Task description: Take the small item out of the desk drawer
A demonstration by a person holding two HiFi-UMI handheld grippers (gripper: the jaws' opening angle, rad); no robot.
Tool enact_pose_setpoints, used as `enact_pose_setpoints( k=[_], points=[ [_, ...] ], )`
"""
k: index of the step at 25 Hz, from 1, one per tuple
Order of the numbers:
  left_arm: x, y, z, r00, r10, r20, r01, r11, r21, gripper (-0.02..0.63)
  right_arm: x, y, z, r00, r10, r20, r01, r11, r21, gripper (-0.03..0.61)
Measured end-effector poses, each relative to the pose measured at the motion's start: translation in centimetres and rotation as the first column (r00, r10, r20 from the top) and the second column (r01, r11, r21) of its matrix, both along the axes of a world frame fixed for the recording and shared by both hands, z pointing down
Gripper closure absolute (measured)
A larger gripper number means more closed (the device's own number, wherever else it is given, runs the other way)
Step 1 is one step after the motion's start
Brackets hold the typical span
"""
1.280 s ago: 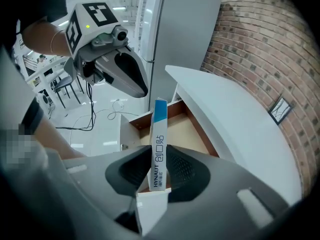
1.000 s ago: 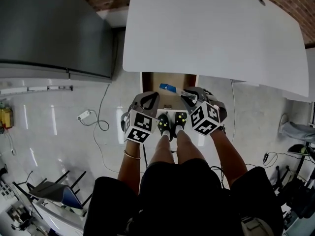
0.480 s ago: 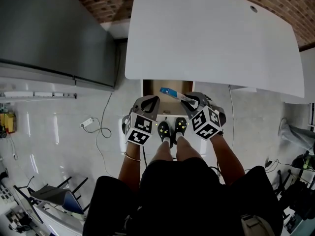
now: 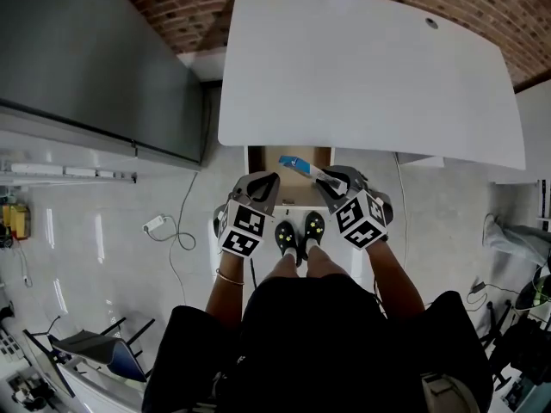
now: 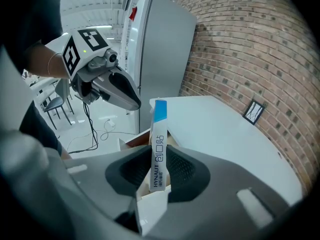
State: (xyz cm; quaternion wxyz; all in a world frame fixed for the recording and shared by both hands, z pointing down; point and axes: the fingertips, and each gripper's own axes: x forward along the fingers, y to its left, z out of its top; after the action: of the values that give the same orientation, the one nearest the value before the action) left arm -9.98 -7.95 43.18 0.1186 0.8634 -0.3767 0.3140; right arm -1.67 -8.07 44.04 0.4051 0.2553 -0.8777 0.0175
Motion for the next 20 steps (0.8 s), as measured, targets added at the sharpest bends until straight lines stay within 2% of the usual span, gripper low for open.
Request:
enact_pose_setpoints(
  k=[8,20],
  points=[
    [0.7,-0.4,-2.4,1.000,0.019,-0.002,-0.019,0.999,0.030,0.613,0.9,-0.2,-2.5,0.999,0.032,0.028,-0.032,0.999,0.019,0.474],
    [1.9,-1.8,-6.2,0.999,0.034,-0.037,-0.030,0.995,0.096,0.614,1.2,-1.0,-6.6,0.990,0.064,0.123,-0.071,0.996,0.054,0.474]
  ],
)
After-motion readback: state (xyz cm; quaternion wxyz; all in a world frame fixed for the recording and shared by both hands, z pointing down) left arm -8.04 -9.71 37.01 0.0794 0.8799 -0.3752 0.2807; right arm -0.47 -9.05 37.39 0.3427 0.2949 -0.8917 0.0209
